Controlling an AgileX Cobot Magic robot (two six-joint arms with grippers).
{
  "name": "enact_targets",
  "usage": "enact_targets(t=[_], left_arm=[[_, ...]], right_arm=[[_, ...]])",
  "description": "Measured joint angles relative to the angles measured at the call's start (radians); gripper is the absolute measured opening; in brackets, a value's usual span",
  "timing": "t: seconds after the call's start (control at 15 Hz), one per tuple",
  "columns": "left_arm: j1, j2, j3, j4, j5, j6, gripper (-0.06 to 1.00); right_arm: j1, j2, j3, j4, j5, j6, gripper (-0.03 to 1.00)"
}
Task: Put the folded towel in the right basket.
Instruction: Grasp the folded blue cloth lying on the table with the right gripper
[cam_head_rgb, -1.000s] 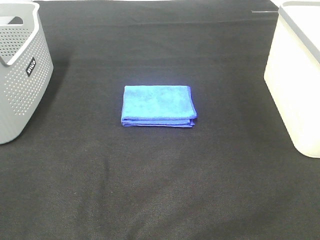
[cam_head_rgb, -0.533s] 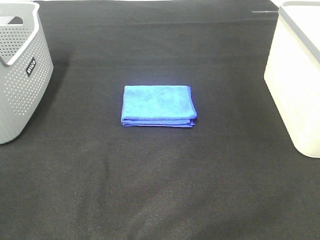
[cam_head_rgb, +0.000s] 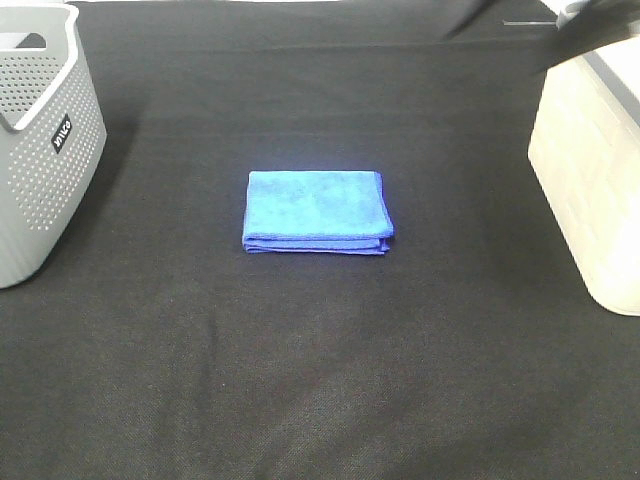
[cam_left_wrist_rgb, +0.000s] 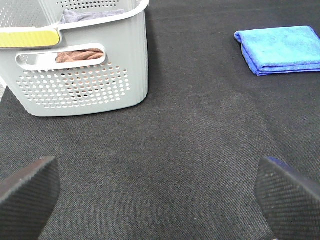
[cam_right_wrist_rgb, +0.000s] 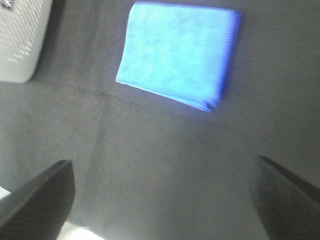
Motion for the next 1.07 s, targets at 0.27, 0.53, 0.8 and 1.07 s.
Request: enact_targets(t=[0.27, 0.53, 0.8, 1.07], left_arm=[[0.000, 0.000, 0.000, 0.000, 0.000, 0.000, 0.99], [0.000, 0.000, 0.000, 0.000, 0.000, 0.000, 0.99], [0.000, 0.000, 0.000, 0.000, 0.000, 0.000, 0.99], [0.000, 0.000, 0.000, 0.000, 0.000, 0.000, 0.99]], right_arm=[[0.020, 0.433, -0.200, 0.028, -0.016, -0.001, 0.91], [-0.006, 0.664, -0.289, 0.111, -0.086, -0.001, 0.90], [-0.018, 0.755, -0.293, 0.187, -0.143, -0.060, 0.89], [-0.005, 0.800, -0.312, 0.287, -0.146, -0.071, 0.87]])
